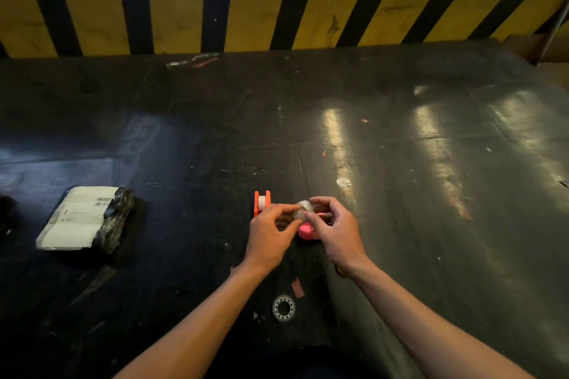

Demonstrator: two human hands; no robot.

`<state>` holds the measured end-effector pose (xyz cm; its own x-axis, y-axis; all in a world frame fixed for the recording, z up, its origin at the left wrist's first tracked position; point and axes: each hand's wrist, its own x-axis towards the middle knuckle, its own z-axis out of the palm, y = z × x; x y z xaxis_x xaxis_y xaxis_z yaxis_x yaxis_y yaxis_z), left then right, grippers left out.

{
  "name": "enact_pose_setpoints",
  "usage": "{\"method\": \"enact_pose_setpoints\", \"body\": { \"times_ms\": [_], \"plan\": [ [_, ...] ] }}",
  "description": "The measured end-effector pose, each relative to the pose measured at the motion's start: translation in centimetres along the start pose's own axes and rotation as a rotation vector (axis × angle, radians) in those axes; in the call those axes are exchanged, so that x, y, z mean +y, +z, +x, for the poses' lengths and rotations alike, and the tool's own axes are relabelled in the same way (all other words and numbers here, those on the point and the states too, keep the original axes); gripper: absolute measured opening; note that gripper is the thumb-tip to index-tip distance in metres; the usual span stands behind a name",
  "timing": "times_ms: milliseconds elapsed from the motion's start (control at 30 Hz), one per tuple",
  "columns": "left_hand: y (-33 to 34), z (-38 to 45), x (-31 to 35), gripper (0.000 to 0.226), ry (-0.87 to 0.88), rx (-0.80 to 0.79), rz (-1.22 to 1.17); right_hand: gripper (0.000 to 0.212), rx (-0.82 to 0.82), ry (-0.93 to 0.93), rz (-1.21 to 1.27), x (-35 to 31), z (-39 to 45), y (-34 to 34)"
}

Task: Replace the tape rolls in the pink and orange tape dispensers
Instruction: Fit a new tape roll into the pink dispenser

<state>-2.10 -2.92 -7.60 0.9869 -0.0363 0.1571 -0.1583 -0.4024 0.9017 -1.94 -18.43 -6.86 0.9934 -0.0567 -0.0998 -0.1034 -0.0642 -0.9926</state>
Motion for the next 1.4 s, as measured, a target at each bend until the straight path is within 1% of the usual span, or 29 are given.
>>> {"method": "enact_pose_setpoints", "body": {
  "times_ms": [133,267,333,400,567,633,733,800,867,1000,1200,1400],
  "plan": [
    [0.2,-0.3,0.0,0.030,0.012,0.038,0.006,0.024,0.016,-0.019,-0.053,0.5,-0.2,0.0],
    [0.3,-0.4,0.0,0.022,0.104,0.087,0.060,0.025,0.008,-0.027,-0.066,0.5,-0.1,-0.1],
    [0.4,-0.4,0.1,0.023,0.115,0.088,0.061,0.024,0.017,-0.051,-0.090,0.3,-0.1,-0.1],
    [0.4,-0.3,0.1,0.023,0.122,0.072,0.059,0.024,0.009,-0.068,-0.093,0.2,-0.2,-0.3],
    [-0.8,0.5,0.2,0.018,0.196,-0.039,0.073,0.025,-0.029,-0.113,-0.117,-0.2,-0.1,-1.2],
    [-1.2,1.0,0.5,0.022,0.206,-0.055,0.077,0.026,-0.075,-0.130,-0.109,-0.6,-0.1,-1.6],
    [-2.0,1.6,0.9,0.038,0.147,-0.123,0.037,0.025,-0.144,-0.148,-0.111,-1.2,0.0,-2.2],
    [-2.5,1.9,1.2,0.037,0.089,-0.213,-0.026,0.021,-0.151,-0.158,-0.087,-1.5,0.0,-2.5],
    [-2.6,2.0,1.5,0.033,0.069,-0.245,-0.052,0.016,-0.152,-0.165,-0.054,-1.6,0.0,-2.6],
    [-2.4,1.8,2.0,0.029,0.060,-0.242,-0.094,0.020,-0.188,-0.142,0.038,-1.6,-0.3,-2.9],
    [-2.1,1.5,1.4,0.024,-0.015,-0.265,-0.157,0.018,-0.193,-0.160,-0.045,-1.3,0.0,-3.4],
    [-1.1,0.9,0.9,0.019,0.002,-0.205,-0.139,0.014,-0.166,-0.206,-0.116,-0.8,-0.1,-3.3]
  ]
}}
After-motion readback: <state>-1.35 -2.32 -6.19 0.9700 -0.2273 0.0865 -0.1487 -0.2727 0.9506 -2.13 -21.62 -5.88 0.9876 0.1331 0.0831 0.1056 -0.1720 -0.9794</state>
